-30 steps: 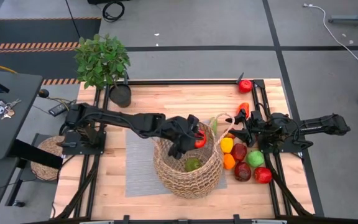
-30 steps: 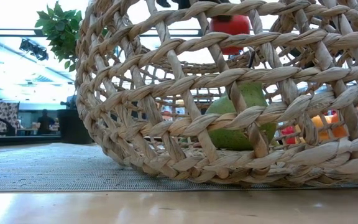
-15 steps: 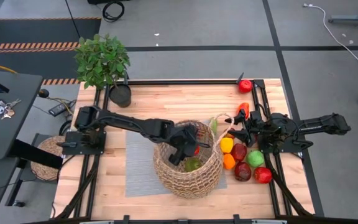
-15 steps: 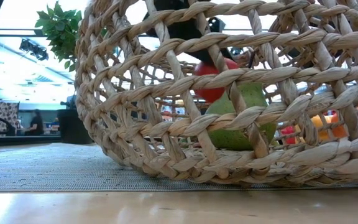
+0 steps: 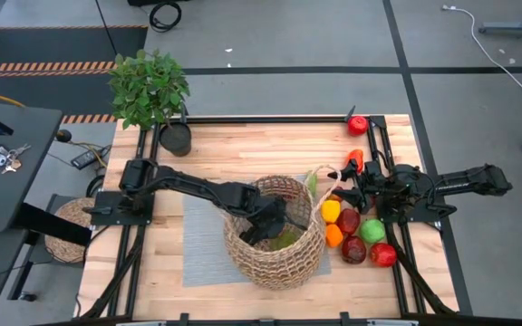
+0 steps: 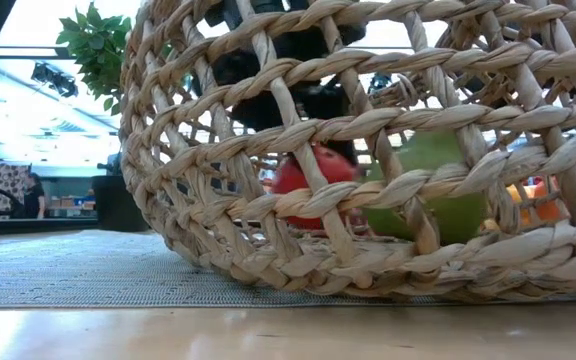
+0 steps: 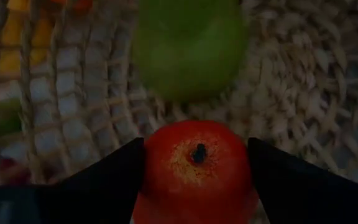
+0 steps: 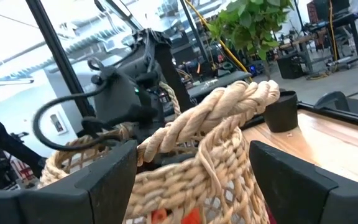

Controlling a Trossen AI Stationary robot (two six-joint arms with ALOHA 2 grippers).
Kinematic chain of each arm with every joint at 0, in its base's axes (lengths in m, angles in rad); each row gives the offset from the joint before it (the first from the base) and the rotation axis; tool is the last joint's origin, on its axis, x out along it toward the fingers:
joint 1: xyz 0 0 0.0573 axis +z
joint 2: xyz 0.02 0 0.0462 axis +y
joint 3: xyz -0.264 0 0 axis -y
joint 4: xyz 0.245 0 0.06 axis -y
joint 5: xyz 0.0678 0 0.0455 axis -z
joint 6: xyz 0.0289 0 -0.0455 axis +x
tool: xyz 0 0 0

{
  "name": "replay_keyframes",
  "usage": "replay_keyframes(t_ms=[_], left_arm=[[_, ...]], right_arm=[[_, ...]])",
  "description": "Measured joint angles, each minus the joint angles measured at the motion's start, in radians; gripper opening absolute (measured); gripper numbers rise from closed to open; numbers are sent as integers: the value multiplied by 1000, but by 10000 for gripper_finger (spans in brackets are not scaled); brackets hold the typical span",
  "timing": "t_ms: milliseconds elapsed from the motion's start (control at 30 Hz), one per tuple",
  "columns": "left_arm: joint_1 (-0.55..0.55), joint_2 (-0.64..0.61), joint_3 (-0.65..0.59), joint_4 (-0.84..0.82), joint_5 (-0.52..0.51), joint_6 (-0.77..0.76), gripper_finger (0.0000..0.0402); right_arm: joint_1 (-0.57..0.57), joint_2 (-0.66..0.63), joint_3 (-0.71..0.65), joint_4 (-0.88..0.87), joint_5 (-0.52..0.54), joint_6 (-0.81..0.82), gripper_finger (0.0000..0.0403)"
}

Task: Build produce basket
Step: Put the red apple into the basket, then put the green cucumber into the basket

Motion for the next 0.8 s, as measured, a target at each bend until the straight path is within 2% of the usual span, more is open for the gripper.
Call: replay_keyframes(t_ms=[133,300,433,567,800], left_arm=[[-9,8,2,6,-47,-22,282],[-11,5,2,28,-115,-42,329],[-10,1,13,26,-126,-80,357],[-11,1,76,-28,-172,-105,359],[15,-1,257,-211,-185,-107,342]], right_arm=[[0,7,0,7,0,0,312],[0,11,0,7,0,0,312],[0,10,0,8,0,0,312],[0,10,0,8,0,0,312],[0,10,0,7,0,0,312]])
